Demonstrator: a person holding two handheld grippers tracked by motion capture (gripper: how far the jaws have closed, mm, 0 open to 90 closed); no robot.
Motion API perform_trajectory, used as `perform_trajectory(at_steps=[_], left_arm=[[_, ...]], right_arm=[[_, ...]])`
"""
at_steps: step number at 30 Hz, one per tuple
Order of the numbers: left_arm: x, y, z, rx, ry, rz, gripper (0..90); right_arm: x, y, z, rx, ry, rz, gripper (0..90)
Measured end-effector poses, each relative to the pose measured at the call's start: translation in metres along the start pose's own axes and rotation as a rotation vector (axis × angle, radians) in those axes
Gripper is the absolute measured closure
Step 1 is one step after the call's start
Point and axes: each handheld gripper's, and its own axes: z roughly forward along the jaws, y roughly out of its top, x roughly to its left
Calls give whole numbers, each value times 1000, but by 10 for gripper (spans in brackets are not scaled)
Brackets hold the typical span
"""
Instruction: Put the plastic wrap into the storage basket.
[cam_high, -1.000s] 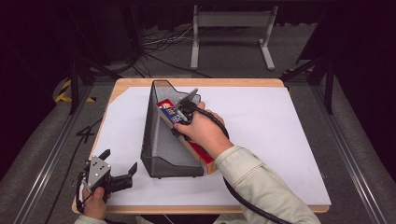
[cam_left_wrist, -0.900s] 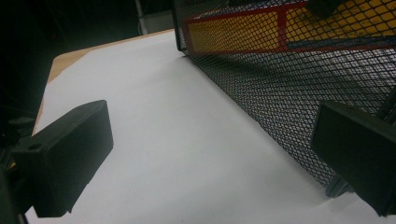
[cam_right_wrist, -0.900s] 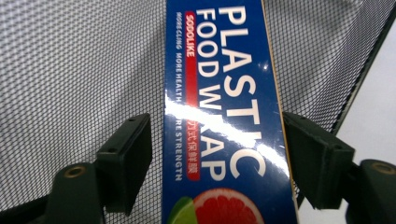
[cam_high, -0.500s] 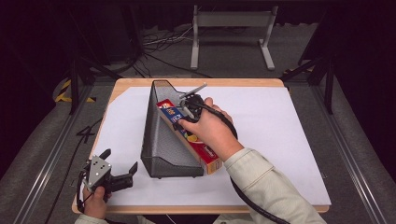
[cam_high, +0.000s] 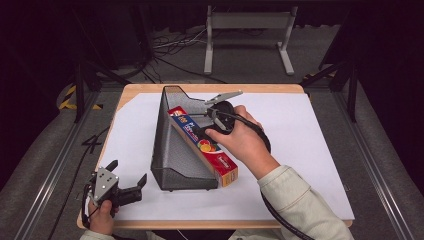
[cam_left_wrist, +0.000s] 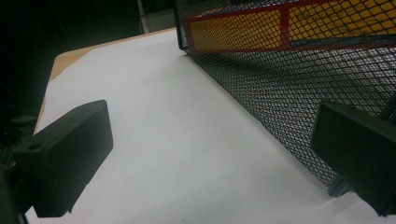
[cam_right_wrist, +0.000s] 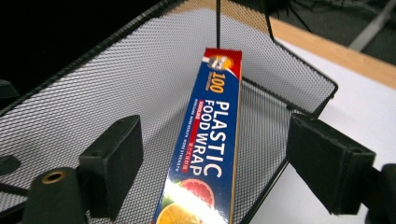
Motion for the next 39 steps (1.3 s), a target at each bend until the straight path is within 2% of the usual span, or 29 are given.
perform_trajectory(at_steps=[5,13,16,19,22,27,28,29,32,39], left_arm=[[0,-1,-1,2,3,-2,1],[0,-1,-1,4,5,-2,0],[-1,-1,0,6,3,3,0],[-1,0,0,7,3,6,0],[-1,-1,0,7,4,8,0],[-1,-1,1,10,6,8,0],[-1,-1,1,10,6,8,1],[-2,-1,1,11,7,8,1],[-2,0,1,8,8,6,0],[-3,0,0,9,9,8,0]], right_arm=[[-4,-6,-17,-61,39,-10,192],[-19,-22,-42,-74,41,-5,188],[-30,-32,-54,-111,52,1,177],[-43,-46,-67,-165,57,-21,173],[-57,-60,-80,-194,45,-26,173],[-79,-83,-102,-218,12,-14,173],[-79,-83,-102,-218,12,-14,173],[-87,-91,-110,-220,4,-6,173],[-97,-102,-117,-234,-5,7,159],[-114,-125,-126,-249,-10,-24,137]])
